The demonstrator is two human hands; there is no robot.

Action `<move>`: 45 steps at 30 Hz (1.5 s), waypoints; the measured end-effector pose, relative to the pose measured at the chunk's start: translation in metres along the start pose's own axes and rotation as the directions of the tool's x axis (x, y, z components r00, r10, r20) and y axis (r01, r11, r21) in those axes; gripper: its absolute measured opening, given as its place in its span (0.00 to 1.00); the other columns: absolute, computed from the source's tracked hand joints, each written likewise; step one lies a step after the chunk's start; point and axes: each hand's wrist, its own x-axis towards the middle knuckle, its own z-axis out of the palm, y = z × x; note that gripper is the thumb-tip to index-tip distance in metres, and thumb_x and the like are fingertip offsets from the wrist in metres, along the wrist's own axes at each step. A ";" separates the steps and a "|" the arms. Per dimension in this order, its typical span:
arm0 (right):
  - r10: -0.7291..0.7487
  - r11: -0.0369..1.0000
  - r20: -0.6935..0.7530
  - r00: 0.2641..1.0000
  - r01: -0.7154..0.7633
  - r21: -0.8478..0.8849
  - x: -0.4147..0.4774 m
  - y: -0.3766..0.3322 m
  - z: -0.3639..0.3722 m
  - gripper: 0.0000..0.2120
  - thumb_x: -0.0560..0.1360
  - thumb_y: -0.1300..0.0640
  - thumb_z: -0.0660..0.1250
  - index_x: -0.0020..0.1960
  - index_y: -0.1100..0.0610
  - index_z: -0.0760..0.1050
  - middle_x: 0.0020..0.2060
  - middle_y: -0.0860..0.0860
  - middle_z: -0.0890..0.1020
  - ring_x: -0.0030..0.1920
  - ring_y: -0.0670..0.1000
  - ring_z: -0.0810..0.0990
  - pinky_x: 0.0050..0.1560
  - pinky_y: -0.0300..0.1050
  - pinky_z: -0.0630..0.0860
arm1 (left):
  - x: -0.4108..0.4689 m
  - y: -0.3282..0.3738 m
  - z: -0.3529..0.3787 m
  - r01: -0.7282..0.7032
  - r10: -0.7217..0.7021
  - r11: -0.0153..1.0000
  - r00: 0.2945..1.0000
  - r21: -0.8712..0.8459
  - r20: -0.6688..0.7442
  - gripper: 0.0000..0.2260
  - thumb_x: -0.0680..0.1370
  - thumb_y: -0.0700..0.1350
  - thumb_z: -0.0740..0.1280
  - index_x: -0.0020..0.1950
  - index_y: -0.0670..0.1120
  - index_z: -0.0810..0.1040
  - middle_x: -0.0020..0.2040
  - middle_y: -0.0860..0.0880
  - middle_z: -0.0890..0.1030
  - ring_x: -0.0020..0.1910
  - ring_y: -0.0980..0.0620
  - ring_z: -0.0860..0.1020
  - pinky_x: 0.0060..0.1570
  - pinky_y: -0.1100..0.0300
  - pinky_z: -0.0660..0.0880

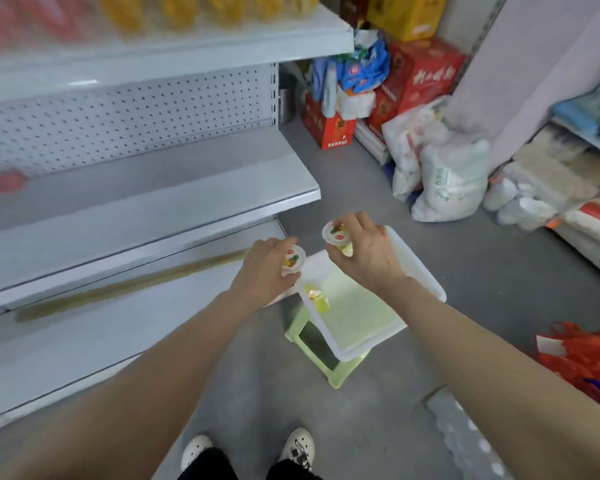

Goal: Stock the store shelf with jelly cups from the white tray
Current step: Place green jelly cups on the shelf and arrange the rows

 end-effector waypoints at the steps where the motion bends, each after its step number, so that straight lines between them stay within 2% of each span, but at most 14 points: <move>1: -0.031 1.000 -0.011 0.999 0.031 -0.003 0.006 -0.016 -0.002 0.17 0.72 0.50 0.70 0.57 0.55 0.73 0.50 0.53 0.78 0.44 0.58 0.78 0.48 0.52 0.73 | -0.010 -0.006 -0.013 0.028 -0.028 0.999 0.999 -0.016 -0.034 0.28 0.73 0.49 0.74 0.70 0.47 0.70 0.61 0.45 0.78 0.59 0.42 0.73 0.58 0.55 0.67; 6: -0.183 0.983 -0.059 0.981 0.184 0.008 0.031 -0.102 -0.003 0.18 0.73 0.44 0.67 0.57 0.54 0.74 0.49 0.51 0.79 0.47 0.55 0.78 0.49 0.52 0.70 | -0.063 -0.048 -0.075 0.138 -0.151 0.987 0.970 -0.078 -0.190 0.26 0.68 0.52 0.77 0.62 0.48 0.75 0.55 0.49 0.81 0.53 0.48 0.77 0.46 0.61 0.67; 8: -0.239 0.970 -0.090 0.967 0.242 0.018 0.037 -0.139 -0.001 0.18 0.72 0.43 0.65 0.56 0.54 0.74 0.48 0.50 0.79 0.46 0.55 0.78 0.49 0.51 0.69 | -0.089 -0.069 -0.096 0.143 -0.159 0.986 0.955 -0.080 -0.252 0.24 0.68 0.53 0.76 0.61 0.49 0.77 0.54 0.50 0.81 0.52 0.48 0.77 0.47 0.61 0.66; 13: -0.345 0.928 -0.153 0.926 0.360 0.091 0.039 -0.249 0.008 0.17 0.73 0.43 0.67 0.54 0.54 0.75 0.45 0.49 0.79 0.45 0.53 0.78 0.48 0.52 0.71 | -0.172 -0.125 -0.154 0.194 -0.262 0.957 0.899 -0.216 -0.352 0.26 0.71 0.51 0.75 0.67 0.51 0.74 0.58 0.50 0.77 0.55 0.50 0.76 0.51 0.60 0.70; 19: -0.443 0.873 -0.184 0.878 0.468 0.135 0.032 -0.389 0.026 0.18 0.73 0.41 0.65 0.55 0.53 0.75 0.46 0.48 0.80 0.47 0.52 0.78 0.51 0.53 0.72 | -0.272 -0.194 -0.234 0.226 -0.337 0.933 0.821 -0.281 -0.461 0.30 0.69 0.51 0.77 0.68 0.50 0.72 0.60 0.51 0.76 0.55 0.52 0.77 0.56 0.52 0.76; 23: -0.505 0.836 -0.214 0.836 0.535 0.120 0.038 -0.483 0.033 0.19 0.72 0.40 0.64 0.54 0.52 0.76 0.46 0.48 0.81 0.47 0.53 0.79 0.52 0.51 0.69 | -0.331 -0.240 -0.292 0.263 -0.383 0.920 0.756 -0.290 -0.530 0.28 0.68 0.54 0.77 0.65 0.51 0.73 0.57 0.53 0.79 0.47 0.54 0.78 0.51 0.57 0.77; 26: -0.537 0.809 -0.230 0.812 0.573 0.133 0.047 -0.548 0.033 0.18 0.72 0.39 0.64 0.54 0.51 0.76 0.45 0.48 0.81 0.48 0.54 0.79 0.53 0.51 0.68 | -0.369 -0.270 -0.337 0.290 -0.416 0.908 0.704 -0.302 -0.575 0.24 0.67 0.54 0.77 0.60 0.53 0.75 0.52 0.54 0.80 0.44 0.56 0.79 0.47 0.57 0.77; 28: -0.552 0.786 -0.245 0.797 0.595 0.167 0.056 -0.589 0.032 0.18 0.72 0.39 0.65 0.54 0.51 0.76 0.46 0.48 0.81 0.49 0.54 0.79 0.53 0.51 0.68 | -0.390 -0.286 -0.366 0.289 -0.417 0.908 0.682 -0.302 -0.601 0.20 0.68 0.53 0.78 0.55 0.56 0.74 0.47 0.58 0.79 0.43 0.58 0.79 0.43 0.61 0.75; 30: -0.562 0.764 -0.250 0.789 0.610 0.209 0.068 -0.626 0.031 0.19 0.72 0.38 0.64 0.55 0.50 0.76 0.47 0.47 0.82 0.51 0.53 0.78 0.54 0.51 0.68 | -0.406 -0.302 -0.392 0.278 -0.409 0.913 0.656 -0.300 -0.634 0.17 0.68 0.52 0.78 0.53 0.56 0.75 0.45 0.60 0.78 0.43 0.60 0.78 0.41 0.66 0.74; 33: -0.570 0.739 -0.240 0.786 0.618 0.268 0.090 -0.676 0.031 0.19 0.72 0.38 0.64 0.55 0.49 0.75 0.50 0.47 0.82 0.55 0.53 0.77 0.57 0.51 0.67 | -0.419 -0.325 -0.425 0.283 -0.423 0.906 0.598 -0.314 -0.681 0.19 0.68 0.52 0.78 0.55 0.53 0.77 0.48 0.56 0.81 0.45 0.57 0.80 0.43 0.59 0.76; 36: -0.585 0.729 -0.226 0.779 0.627 0.274 0.114 -0.717 0.037 0.17 0.73 0.38 0.64 0.56 0.48 0.74 0.52 0.45 0.81 0.58 0.53 0.76 0.59 0.51 0.66 | -0.423 -0.347 -0.455 0.274 -0.434 0.901 0.560 -0.337 -0.706 0.18 0.68 0.53 0.78 0.53 0.54 0.77 0.47 0.56 0.82 0.45 0.58 0.80 0.45 0.55 0.79; 41: -0.590 0.727 -0.222 0.777 0.630 0.274 0.161 -0.771 0.047 0.15 0.74 0.39 0.66 0.56 0.47 0.74 0.54 0.47 0.81 0.60 0.54 0.74 0.60 0.55 0.67 | -0.413 -0.387 -0.496 0.315 -0.463 0.885 0.507 -0.344 -0.727 0.24 0.68 0.55 0.77 0.62 0.52 0.76 0.53 0.55 0.80 0.49 0.55 0.80 0.49 0.56 0.77; 45: -0.574 0.732 -0.229 0.787 0.617 0.289 0.210 -0.806 0.056 0.17 0.74 0.38 0.66 0.56 0.48 0.74 0.52 0.48 0.82 0.59 0.55 0.73 0.60 0.56 0.69 | -0.392 -0.419 -0.530 0.337 -0.447 0.888 0.473 -0.314 -0.759 0.23 0.69 0.55 0.76 0.61 0.51 0.76 0.51 0.54 0.81 0.50 0.53 0.80 0.51 0.56 0.76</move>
